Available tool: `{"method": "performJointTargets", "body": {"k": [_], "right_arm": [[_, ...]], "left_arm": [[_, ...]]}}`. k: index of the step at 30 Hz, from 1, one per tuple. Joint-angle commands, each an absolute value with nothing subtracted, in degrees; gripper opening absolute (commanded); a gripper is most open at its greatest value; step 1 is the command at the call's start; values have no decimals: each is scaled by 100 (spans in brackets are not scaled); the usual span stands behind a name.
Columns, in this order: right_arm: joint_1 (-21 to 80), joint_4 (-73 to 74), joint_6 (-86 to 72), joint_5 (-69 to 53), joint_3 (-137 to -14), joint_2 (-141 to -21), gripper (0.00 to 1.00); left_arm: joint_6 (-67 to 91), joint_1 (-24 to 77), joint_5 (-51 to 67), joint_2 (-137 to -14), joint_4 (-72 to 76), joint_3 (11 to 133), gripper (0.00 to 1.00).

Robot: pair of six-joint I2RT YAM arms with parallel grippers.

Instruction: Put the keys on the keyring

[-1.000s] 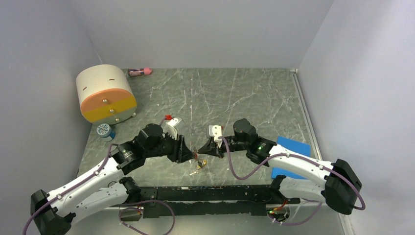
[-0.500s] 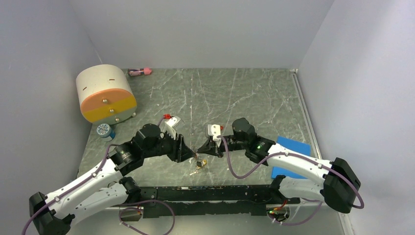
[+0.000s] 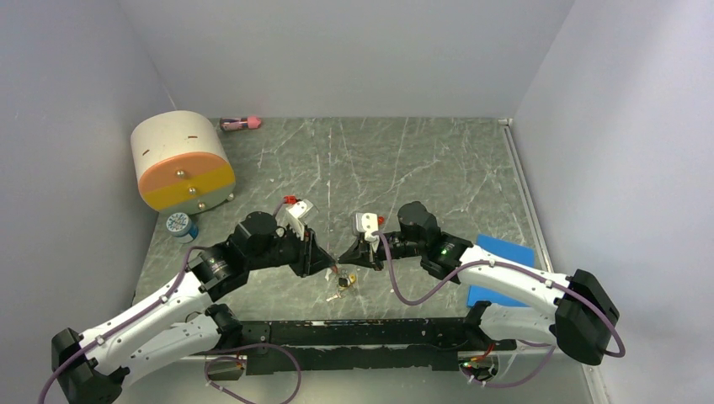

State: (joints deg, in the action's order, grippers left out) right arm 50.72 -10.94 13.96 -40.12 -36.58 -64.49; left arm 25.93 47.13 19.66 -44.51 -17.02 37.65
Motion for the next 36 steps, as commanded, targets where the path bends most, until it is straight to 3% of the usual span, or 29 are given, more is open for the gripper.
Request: {"method": "performJointTargets", "body": {"k": [1, 10, 36], "right_arm": [[5071, -1169, 1390, -4140, -3885, -6434, 0], [5071, -1202, 1380, -4149, -3886, -6442, 0], [5071, -1473, 1302, -4210, -3714, -6310, 0]], "left_arm": [[2445, 4711, 1958, -4439, -1553, 3973, 18], [2434, 4711, 1890, -4445, -1573, 3865, 3], [2643, 4719, 1590, -4611, -1518, 3462, 3]]}}
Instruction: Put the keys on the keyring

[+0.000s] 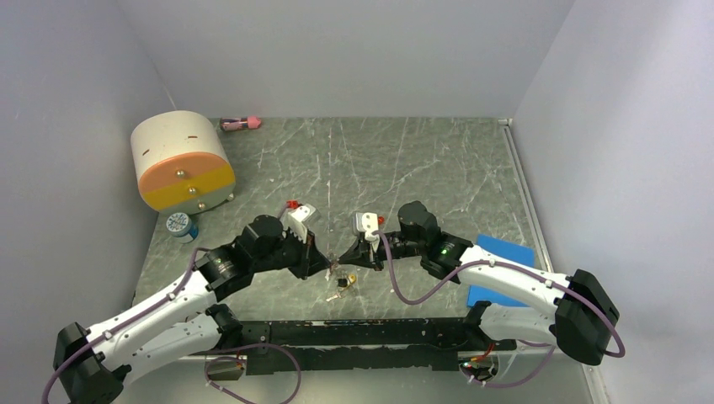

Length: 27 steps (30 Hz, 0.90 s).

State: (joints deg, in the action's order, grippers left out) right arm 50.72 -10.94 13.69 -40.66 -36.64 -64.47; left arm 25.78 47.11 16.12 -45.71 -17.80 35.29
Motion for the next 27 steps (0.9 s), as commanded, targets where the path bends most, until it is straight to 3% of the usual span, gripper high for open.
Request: {"method": "performJointTargets", "body": {"k": [1, 10, 18, 22, 27], "right_arm": [[5071, -1476, 1293, -4210, -3705, -6310, 0], [5067, -1488, 1288, -4221, -3719, -6328, 0], [5067, -1495, 1301, -4258, -3716, -6302, 0], [5071, -1542, 1288, -4303, -3690, -6272, 0], [5071, -1791, 1242, -4402, -3573, -6195, 0]], "left_arm": [[2667, 4719, 1616, -4615, -1461, 3428, 3], [2663, 4717, 1517, -4509, -1556, 3404, 5], [2309, 4716, 1175, -3597, -1853, 3419, 51], [1693, 4712, 1692, -3321, -1330, 3200, 60], [563, 4715, 2701, -3112, -145, 2630, 60]]}}
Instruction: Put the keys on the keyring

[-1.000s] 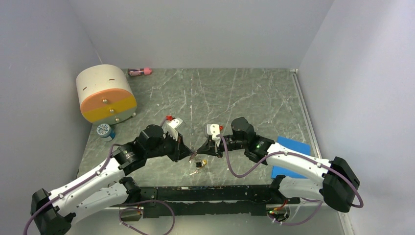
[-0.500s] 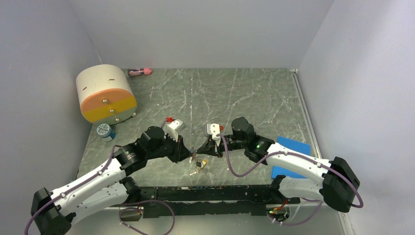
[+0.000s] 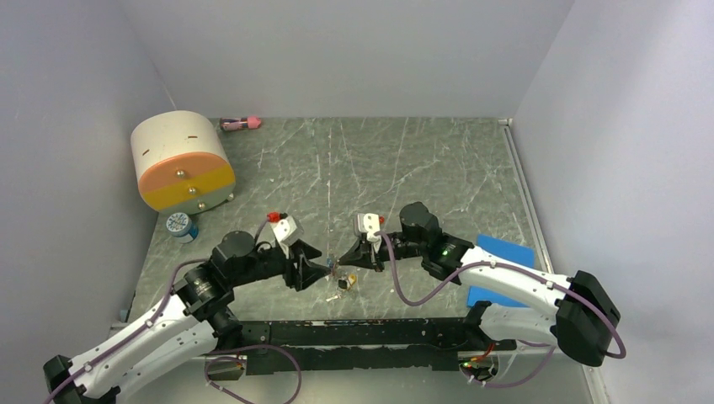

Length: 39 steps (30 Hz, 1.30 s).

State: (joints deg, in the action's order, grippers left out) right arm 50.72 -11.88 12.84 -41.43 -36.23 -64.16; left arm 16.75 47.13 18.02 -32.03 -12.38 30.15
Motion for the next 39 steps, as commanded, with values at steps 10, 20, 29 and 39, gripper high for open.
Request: {"method": "performJointTargets", "body": {"k": [10, 20, 29, 39], "right_arm": [[5071, -1763, 1222, -4480, -3534, -6114, 0], [5076, -1758, 1222, -4524, -3577, -6148, 0], [5087, -1717, 1261, -4492, -3603, -6135, 0], [5085, -1307, 1456, -4192, -3735, -6126, 28]], "left_arm": [[-936, 4717, 3297, -3112, 1322, 1910, 42], [-999, 4719, 3252, -3609, 1522, 2031, 32], [-1000, 4714, 3213, -3669, 1502, 2054, 8], [-806, 4715, 2946, -3593, 424, 2557, 3]]}}
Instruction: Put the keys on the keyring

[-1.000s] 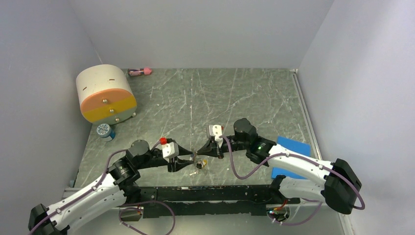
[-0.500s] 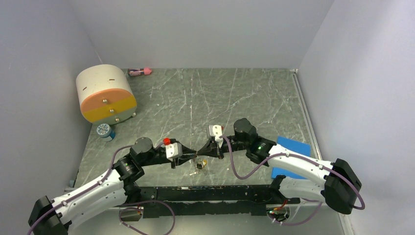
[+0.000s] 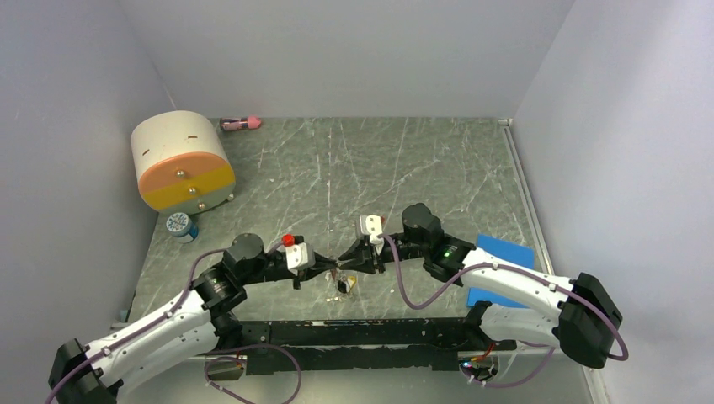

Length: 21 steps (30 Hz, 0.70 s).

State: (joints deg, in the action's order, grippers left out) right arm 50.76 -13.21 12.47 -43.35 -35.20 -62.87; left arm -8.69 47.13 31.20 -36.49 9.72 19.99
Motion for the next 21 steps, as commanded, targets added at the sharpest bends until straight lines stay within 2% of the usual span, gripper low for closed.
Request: {"method": "performJointTargets", "body": {"k": [1, 6, 8, 16, 21], "right_arm": [[5081, -1280, 1493, -4115, -3718, -6073, 33], [5071, -1397, 1495, -3801, -3465, -5724, 57], [5077, -1459, 1453, -3713, -3396, -5615, 62], [5067, -1741, 1090, -3290, -3227, -5625, 64], [5071, -2156, 809, -3318, -3110, -5779, 61]], "left_arm": [[-788, 4718, 2912, -3613, 216, 2663, 3], [-633, 4711, 2706, -3810, -1058, 3316, 3], [-516, 4717, 2582, -3952, -1497, 3596, 3], [-65, 4716, 2132, -4746, -2887, 4622, 3], [314, 4718, 1806, -5316, -3849, 5227, 2]]}}
